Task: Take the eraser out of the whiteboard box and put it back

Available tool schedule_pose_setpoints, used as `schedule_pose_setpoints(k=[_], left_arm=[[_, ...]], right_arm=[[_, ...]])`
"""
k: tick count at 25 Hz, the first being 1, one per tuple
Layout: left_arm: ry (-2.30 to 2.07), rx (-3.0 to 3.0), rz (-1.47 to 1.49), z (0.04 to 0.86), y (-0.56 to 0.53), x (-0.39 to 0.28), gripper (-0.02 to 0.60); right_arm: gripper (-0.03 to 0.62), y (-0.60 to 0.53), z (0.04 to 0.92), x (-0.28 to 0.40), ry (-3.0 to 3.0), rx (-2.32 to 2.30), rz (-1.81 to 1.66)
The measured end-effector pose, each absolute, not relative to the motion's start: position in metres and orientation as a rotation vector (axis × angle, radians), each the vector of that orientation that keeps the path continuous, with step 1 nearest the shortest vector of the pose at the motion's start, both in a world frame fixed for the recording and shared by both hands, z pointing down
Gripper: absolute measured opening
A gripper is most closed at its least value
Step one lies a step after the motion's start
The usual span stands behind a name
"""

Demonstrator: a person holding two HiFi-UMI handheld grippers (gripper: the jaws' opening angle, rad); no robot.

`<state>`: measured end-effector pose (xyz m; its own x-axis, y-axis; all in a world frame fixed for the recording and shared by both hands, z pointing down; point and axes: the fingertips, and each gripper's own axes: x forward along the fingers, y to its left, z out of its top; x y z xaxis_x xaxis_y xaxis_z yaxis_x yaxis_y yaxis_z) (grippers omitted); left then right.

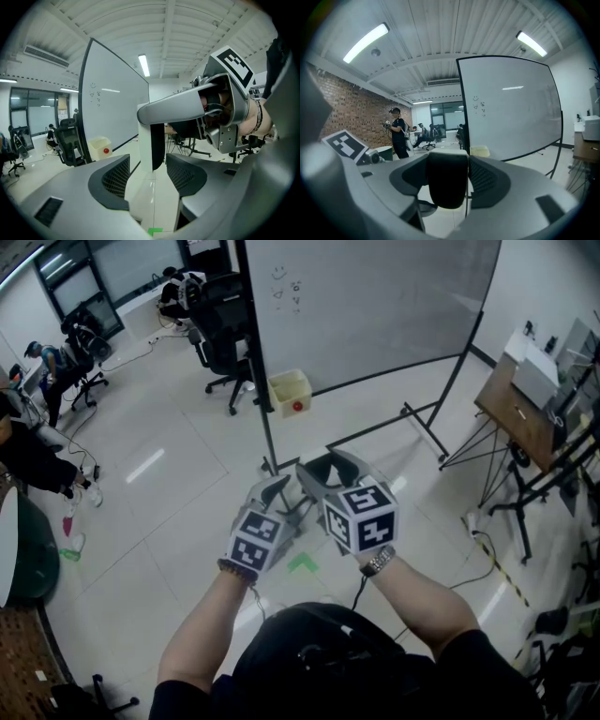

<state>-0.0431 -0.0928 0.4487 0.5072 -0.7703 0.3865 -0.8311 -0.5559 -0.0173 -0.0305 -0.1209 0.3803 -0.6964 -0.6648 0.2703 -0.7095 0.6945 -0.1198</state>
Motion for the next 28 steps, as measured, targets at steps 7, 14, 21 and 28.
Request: schedule_pose_setpoints(k=[7, 14, 21, 28], left_arm=[[-1.376, 2.602, 0.541, 0.444, -0.102, -0.021, 0.250], [-1.444, 2.559, 0.576, 0.448, -0.112, -0.015, 0.176], [-1.509, 2.518, 0.544, 0.452, -0.119, -0.019, 0.160], [-1.574, 2.467, 0.538, 0.455, -0.140, -0.039, 0.156]], right_arm=[[0.290, -0.123, 0.375, -0.023, -2.739, 1.021, 0.312], [0.291, -0.124, 0.376, -0.017, -2.761, 0.949, 0.298], [0.304, -0.125, 0.382, -0.017, -2.747, 0.911, 0.251], [0.327, -0.137, 0.385, -0.017, -2.745, 0.928, 0.207]])
